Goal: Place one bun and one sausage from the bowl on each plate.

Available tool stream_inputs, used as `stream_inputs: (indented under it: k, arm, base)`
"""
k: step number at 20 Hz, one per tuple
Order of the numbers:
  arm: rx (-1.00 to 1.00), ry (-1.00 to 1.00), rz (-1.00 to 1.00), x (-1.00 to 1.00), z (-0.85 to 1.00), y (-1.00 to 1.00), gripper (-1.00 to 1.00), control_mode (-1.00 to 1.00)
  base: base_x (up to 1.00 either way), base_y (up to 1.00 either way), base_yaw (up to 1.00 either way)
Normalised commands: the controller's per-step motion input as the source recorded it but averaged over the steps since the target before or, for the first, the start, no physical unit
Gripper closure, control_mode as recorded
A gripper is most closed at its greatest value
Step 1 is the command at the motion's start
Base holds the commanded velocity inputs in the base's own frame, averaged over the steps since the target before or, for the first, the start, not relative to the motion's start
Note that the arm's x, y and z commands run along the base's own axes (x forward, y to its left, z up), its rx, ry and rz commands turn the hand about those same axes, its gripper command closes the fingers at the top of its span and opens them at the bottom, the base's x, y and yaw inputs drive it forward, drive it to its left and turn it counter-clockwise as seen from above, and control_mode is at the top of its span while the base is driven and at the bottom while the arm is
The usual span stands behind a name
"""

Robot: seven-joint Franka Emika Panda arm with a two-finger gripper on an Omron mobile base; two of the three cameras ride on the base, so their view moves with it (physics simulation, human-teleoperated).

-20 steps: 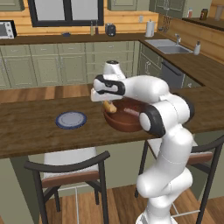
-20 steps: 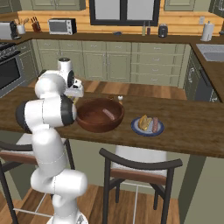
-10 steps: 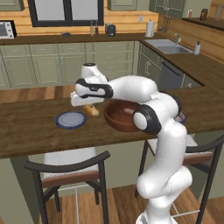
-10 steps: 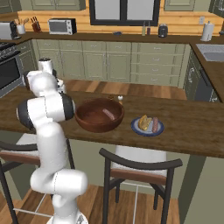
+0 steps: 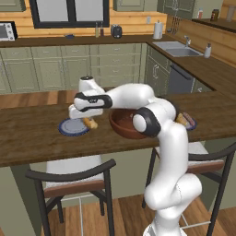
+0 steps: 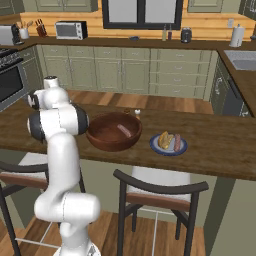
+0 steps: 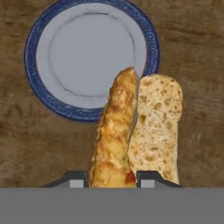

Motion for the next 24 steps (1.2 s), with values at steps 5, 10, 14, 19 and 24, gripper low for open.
stream_inputs:
  k: [5, 10, 14, 19, 24]
  arm:
    - [0.00, 0.04, 0.00, 0.66, -0.25, 0.08, 1.00, -1.00]
    - [0.00, 0.06, 0.00, 0.60, -0.24, 0.12, 1.00, -1.00]
    - [0.00, 0.08, 0.00, 0.23, -0.28, 0.12, -1.00, -1.00]
    - [0.00, 0.00, 0.00, 0.04, -0.10, 0.04, -1.00, -1.00]
    - [0.01, -0.11, 0.00, -0.09, 0.19, -0.23, -1.00, -1.00]
  base:
    - [0.00, 0.00, 0.00]
    - [0.00, 0.00, 0.00]
    - [0.00, 0.00, 0.00]
    - [0.00, 0.00, 0.00]
    - [0.00, 0.00, 0.00]
